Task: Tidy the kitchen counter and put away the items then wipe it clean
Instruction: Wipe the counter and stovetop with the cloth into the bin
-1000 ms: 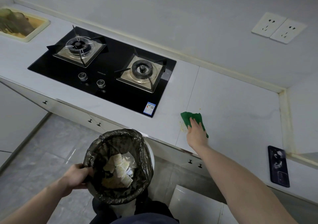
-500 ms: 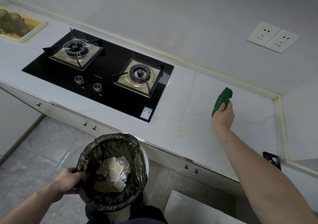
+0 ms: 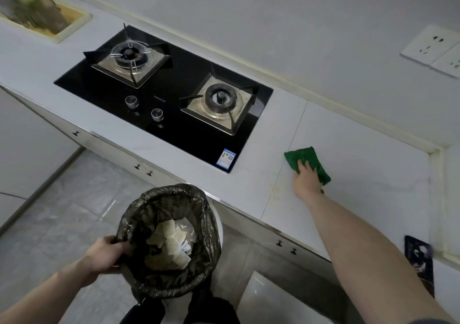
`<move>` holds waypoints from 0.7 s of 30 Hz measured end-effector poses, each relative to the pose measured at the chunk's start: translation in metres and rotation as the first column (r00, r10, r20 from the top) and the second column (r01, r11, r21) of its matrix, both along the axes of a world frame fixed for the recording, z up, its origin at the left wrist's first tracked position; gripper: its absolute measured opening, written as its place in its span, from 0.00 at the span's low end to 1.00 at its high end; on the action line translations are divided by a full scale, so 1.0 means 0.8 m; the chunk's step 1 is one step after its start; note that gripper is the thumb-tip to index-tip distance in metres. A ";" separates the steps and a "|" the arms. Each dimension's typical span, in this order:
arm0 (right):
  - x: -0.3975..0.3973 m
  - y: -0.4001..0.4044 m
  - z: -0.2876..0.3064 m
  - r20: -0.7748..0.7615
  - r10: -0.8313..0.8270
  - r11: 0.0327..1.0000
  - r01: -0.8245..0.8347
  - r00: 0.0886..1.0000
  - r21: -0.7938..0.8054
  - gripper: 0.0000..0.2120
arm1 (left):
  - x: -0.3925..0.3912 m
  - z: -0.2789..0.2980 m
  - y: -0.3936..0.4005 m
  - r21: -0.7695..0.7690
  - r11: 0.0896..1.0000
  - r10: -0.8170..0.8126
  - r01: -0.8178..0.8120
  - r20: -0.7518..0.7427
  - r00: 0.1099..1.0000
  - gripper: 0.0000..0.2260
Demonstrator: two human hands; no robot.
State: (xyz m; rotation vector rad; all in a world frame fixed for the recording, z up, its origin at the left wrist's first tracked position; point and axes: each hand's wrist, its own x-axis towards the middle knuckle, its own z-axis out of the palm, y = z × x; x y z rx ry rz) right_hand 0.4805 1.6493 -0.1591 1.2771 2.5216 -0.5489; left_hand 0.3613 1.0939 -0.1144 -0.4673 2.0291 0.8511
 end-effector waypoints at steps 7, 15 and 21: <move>0.015 -0.041 0.005 -0.067 0.045 0.995 -0.050 0.997 -0.084 0.24 | 0.023 -0.012 -0.001 -0.002 0.998 0.064 -0.064 0.029 0.998 0.06; 0.019 -0.077 0.004 -0.110 0.063 0.993 -0.073 0.992 -0.096 0.24 | 0.041 -0.026 0.029 -0.033 0.999 -0.002 0.004 0.059 0.998 0.03; 0.028 -0.102 0.007 -0.137 0.081 0.988 -0.098 0.987 -0.119 0.23 | 0.055 -0.045 0.063 0.038 0.999 0.004 -0.009 0.118 0.993 0.06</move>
